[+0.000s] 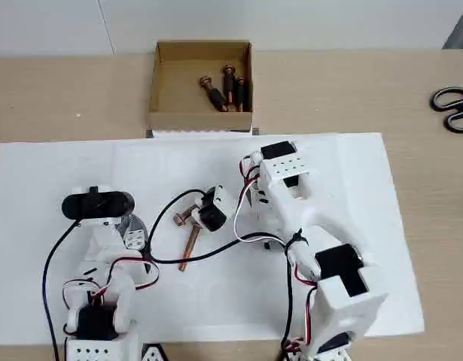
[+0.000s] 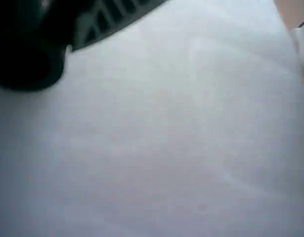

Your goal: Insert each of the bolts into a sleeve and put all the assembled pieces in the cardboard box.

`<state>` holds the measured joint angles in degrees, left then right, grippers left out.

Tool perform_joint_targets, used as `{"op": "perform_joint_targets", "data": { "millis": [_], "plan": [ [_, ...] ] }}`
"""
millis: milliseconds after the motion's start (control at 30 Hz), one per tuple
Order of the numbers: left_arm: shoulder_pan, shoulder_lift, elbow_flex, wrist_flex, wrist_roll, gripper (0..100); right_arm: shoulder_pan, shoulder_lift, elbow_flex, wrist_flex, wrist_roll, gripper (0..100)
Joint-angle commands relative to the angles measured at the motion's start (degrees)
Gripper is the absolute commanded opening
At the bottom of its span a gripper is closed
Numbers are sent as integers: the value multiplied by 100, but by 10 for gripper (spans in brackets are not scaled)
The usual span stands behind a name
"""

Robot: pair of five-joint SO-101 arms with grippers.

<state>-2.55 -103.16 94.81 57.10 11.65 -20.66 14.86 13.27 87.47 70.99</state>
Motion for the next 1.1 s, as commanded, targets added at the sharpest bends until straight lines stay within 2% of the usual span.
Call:
{"op": "perform_joint_targets", "data": {
  "millis": [0, 167, 267, 533, 667, 867, 967, 1067],
  "plan": [
    [-35, -44, -22, -114, 35, 7, -75, 286, 88, -84, 9, 36],
    [-35, -44, -22, -114, 35, 7, -84, 268, -70, -31, -246, 10],
    [-35, -44, -22, -114, 35, 7, -31, 198, -571, 409, -589, 13],
    [-35, -44, -22, -114, 35, 7, 154, -444, -1582, 1007, -2303, 13],
    [-35, -44, -22, -114, 35, 7, 347, -901, -1582, 1059, -3552, 11],
    [-26, -44, -31, -114, 9, 7, 1042, -1851, -1574, 1121, -5442, 9],
    [18, -44, -31, -132, 9, 7, 1455, -2246, -1556, 1138, -6136, 9],
    [18, -44, -22, -132, 9, 7, 1912, -2571, -1231, 1130, -6462, 9]
  ]
}}
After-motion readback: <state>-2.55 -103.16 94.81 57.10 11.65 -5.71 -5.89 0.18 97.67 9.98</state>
